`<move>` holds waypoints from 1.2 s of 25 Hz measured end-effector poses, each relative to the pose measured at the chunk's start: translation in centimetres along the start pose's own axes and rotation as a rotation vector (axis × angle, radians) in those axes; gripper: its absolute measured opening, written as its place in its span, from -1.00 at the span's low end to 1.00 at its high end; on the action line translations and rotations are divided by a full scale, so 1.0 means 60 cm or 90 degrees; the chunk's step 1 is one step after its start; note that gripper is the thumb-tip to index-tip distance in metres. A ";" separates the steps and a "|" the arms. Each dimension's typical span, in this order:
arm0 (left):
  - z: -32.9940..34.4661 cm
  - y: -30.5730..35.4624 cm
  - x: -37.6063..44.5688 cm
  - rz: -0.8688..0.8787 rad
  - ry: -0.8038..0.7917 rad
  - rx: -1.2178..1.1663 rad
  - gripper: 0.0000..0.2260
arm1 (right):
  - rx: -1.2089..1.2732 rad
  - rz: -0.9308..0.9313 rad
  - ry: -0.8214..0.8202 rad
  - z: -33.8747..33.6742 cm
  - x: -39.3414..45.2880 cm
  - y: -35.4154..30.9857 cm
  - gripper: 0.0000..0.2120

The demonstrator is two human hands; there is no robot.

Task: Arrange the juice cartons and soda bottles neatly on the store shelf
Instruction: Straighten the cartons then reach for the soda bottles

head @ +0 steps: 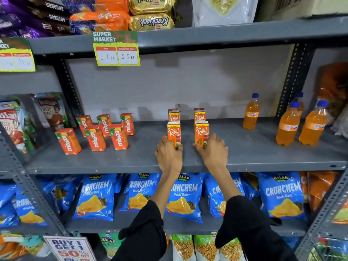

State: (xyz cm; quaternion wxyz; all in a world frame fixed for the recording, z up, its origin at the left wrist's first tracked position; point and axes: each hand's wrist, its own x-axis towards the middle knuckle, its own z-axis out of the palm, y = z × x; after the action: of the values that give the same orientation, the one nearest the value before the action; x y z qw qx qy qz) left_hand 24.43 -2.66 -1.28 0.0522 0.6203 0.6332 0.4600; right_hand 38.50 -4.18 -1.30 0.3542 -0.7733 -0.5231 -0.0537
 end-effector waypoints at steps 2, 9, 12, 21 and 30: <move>-0.001 -0.001 0.001 0.004 0.000 -0.006 -0.53 | -0.005 -0.004 0.002 0.002 0.001 0.002 -0.37; 0.000 -0.003 0.000 0.011 -0.002 -0.001 -0.54 | -0.038 0.004 0.002 0.002 0.002 -0.001 -0.35; 0.005 -0.006 0.001 0.009 -0.010 -0.007 -0.54 | -0.046 0.008 -0.009 0.001 0.005 -0.005 -0.32; -0.013 0.002 -0.066 -0.036 0.110 -0.300 -0.38 | 0.332 0.025 0.032 -0.058 -0.010 0.069 -0.27; 0.113 0.237 -0.158 0.085 -0.184 -0.518 -0.85 | 0.134 0.020 0.164 -0.186 0.063 0.326 -0.26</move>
State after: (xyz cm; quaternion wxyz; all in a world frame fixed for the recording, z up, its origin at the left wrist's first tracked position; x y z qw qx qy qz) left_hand 41.34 -9.78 -0.74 0.3507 0.6467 0.3450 0.5829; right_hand 59.98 -11.94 -0.87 0.4981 -0.7268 -0.4638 -0.0922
